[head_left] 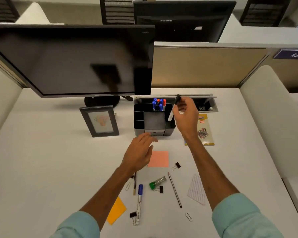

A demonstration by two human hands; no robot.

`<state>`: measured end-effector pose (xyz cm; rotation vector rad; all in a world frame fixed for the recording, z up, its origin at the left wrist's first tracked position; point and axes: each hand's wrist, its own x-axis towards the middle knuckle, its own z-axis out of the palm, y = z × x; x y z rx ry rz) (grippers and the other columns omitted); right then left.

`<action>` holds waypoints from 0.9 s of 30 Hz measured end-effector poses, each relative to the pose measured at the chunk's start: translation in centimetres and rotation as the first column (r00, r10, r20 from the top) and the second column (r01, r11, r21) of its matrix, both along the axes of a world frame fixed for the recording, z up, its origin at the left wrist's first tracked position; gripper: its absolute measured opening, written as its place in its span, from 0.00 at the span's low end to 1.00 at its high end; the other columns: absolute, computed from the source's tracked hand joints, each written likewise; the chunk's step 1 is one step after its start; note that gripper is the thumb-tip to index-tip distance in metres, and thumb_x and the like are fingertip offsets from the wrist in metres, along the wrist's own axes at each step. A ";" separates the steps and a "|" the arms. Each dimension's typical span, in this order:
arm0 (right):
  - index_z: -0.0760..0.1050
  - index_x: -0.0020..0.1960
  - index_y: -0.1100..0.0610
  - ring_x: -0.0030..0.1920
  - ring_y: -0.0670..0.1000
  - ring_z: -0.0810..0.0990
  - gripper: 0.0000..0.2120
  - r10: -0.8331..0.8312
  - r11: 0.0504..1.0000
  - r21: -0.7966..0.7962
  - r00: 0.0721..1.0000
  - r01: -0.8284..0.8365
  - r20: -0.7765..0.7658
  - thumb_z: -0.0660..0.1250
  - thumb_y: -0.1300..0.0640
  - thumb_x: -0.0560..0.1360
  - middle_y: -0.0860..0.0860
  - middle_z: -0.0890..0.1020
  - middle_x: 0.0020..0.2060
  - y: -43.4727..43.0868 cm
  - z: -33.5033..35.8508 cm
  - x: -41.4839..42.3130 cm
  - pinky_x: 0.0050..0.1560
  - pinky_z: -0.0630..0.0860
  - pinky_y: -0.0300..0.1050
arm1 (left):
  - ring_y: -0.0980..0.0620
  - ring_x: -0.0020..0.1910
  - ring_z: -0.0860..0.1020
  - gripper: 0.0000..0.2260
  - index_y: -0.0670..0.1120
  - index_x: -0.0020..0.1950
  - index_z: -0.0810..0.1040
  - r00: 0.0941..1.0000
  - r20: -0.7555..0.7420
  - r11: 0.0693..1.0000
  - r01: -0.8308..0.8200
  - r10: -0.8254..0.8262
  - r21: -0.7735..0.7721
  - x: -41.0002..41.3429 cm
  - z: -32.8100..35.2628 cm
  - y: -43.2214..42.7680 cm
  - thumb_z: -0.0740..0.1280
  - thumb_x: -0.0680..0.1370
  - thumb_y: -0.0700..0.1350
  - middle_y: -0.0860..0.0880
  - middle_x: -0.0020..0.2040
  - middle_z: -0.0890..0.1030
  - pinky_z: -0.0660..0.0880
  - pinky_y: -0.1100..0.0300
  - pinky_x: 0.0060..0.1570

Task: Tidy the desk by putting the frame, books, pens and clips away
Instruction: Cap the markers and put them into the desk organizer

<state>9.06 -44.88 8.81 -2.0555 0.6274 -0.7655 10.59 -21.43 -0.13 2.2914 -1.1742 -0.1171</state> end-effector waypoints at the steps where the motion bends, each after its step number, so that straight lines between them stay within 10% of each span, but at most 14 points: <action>1: 0.78 0.59 0.59 0.49 0.47 0.82 0.09 -0.026 0.999 -0.020 1.000 0.026 0.007 0.71 0.61 0.79 0.52 0.81 0.53 -0.5 0.1 0.9 0.49 0.79 0.35 | 0.53 0.77 0.67 0.14 0.55 0.71 0.74 1.000 -0.002 0.999 0.025 -0.025 0.039 0.1 -0.6 0.2 0.63 0.85 0.47 0.55 0.71 0.76 0.67 0.54 0.75; 17: 0.78 0.63 0.51 0.60 0.52 0.79 0.13 -0.104 0.973 -0.232 0.914 0.011 -0.392 0.71 0.50 0.81 0.48 0.84 0.57 -1.3 -6.8 5.5 0.64 0.66 0.53 | 0.51 0.72 0.71 0.15 0.53 0.71 0.75 0.987 -0.163 0.980 0.024 0.009 0.199 0.8 -4.2 2.5 0.64 0.84 0.47 0.53 0.72 0.76 0.67 0.56 0.72; 27: 0.80 0.63 0.50 0.59 0.49 0.79 0.14 -0.111 0.983 -0.169 0.953 0.065 -0.282 0.70 0.59 0.78 0.44 0.85 0.55 0.0 -5.8 1.7 0.63 0.69 0.55 | 0.53 0.71 0.71 0.15 0.54 0.72 0.74 0.980 -0.196 0.974 0.006 0.039 0.226 -1.0 -3.2 3.3 0.63 0.85 0.47 0.54 0.72 0.76 0.69 0.57 0.72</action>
